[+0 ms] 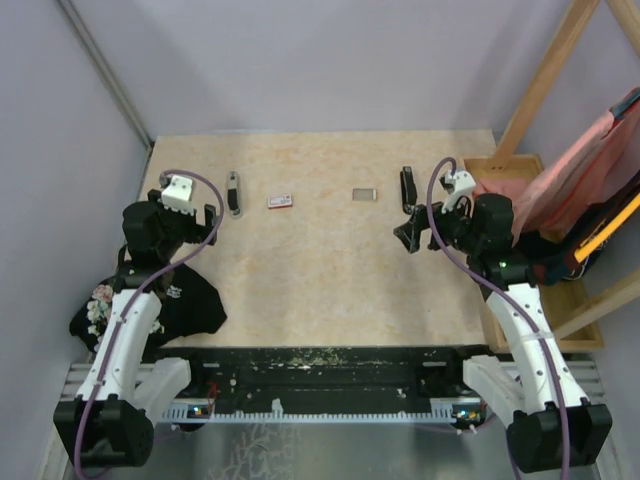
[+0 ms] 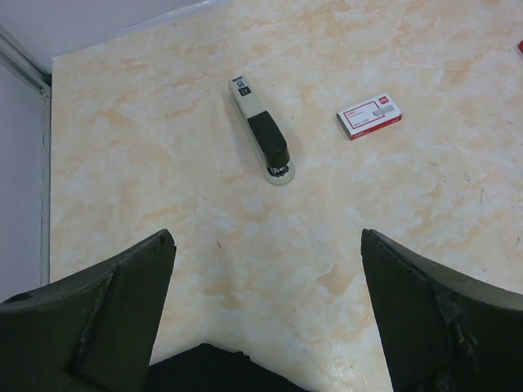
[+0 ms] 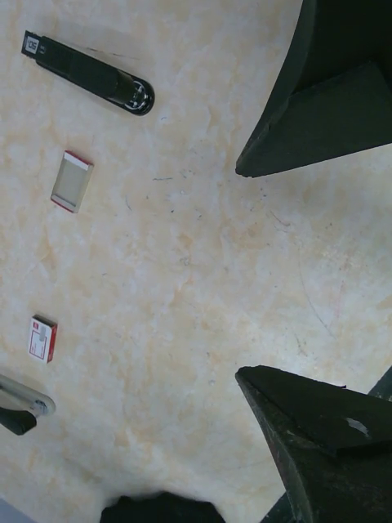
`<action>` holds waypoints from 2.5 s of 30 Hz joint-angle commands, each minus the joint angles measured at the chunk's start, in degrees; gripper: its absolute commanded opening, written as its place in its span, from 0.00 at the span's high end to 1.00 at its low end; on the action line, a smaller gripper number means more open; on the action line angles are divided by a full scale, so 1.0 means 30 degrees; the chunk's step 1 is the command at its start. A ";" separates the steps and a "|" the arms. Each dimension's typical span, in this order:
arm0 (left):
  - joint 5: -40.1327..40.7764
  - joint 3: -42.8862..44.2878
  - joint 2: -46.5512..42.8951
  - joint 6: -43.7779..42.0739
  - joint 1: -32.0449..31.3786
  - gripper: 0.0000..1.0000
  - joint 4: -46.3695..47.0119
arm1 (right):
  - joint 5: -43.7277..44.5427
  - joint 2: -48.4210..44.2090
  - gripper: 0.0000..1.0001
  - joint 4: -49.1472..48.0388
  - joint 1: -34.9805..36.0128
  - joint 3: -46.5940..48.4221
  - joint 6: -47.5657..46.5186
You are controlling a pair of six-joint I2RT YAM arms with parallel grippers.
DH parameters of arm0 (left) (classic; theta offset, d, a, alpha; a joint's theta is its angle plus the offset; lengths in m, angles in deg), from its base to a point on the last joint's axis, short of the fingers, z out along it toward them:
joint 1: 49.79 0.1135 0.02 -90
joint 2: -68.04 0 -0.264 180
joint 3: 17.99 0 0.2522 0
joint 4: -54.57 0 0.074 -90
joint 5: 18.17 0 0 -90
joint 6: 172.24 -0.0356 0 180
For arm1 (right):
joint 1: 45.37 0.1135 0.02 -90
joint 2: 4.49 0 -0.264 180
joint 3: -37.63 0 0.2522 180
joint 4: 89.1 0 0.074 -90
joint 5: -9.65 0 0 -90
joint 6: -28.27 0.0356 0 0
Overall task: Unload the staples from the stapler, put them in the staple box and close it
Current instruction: Pick up the stapler from the center of the board.
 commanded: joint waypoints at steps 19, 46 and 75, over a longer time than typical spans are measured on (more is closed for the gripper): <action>-0.6737 0.3162 0.0098 -0.3538 0.0180 0.00 -0.5827 | 0.2695 0.4723 0.01 -0.2471 -0.0311 0.3744 -0.1228; -0.6441 0.0268 0.0168 -0.3365 0.0166 0.00 -0.4251 | 1.1129 1.4153 0.19 -0.5570 0.2080 0.6850 -0.0772; -0.6403 0.0142 0.0321 -0.3308 0.0295 0.00 -0.4073 | 1.3208 2.1579 0.41 -0.4064 0.2142 1.2277 -0.0331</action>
